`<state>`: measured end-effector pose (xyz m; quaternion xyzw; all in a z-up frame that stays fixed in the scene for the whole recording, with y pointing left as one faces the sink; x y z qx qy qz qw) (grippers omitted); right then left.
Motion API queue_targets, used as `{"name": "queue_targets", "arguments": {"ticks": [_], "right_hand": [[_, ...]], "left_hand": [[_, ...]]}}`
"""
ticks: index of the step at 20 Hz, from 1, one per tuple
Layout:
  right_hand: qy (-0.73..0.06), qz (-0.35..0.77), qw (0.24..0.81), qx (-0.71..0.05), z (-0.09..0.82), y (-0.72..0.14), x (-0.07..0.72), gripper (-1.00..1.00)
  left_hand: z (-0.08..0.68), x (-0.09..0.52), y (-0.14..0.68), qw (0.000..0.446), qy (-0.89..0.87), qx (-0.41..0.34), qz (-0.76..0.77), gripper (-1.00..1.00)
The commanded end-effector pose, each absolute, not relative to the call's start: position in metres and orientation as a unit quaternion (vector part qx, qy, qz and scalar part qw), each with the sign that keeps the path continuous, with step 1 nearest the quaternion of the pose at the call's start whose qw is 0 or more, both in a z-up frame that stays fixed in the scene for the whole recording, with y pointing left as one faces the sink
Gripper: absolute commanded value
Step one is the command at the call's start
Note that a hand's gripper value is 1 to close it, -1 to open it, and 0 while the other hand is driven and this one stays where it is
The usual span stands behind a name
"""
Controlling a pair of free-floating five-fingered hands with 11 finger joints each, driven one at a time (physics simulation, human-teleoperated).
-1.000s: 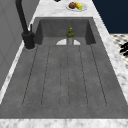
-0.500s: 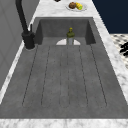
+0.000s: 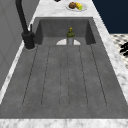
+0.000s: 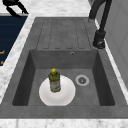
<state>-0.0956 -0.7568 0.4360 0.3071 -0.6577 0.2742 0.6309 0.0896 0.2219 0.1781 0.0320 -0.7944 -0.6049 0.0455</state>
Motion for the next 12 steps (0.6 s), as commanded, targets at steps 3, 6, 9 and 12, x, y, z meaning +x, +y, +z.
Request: {"name": "queue_targets", "arguments": {"ticks": [3, 6, 9, 12], "right_hand": [[-0.648, 0.313, 0.617, 0.318, 0.39, -0.76, -0.109, -1.0], [-0.635, 0.364, 0.612, 0.299, 0.387, -0.752, -0.107, -1.0], [-0.616, 0.405, 0.615, 0.281, 0.379, -0.752, -0.107, -1.0], [-0.594, 0.437, 0.618, 0.271, 0.372, -0.75, -0.108, -1.0]], "left_hand": [[0.178, 0.09, 0.222, 0.046, -0.794, 0.032, -0.605, 0.0], [0.178, 0.09, 0.222, 0.046, -0.794, 0.032, -0.605, 0.0], [0.178, 0.09, 0.222, 0.046, -0.794, 0.032, -0.605, 0.0], [0.178, 0.09, 0.222, 0.046, -0.794, 0.032, -0.605, 0.0]]}}
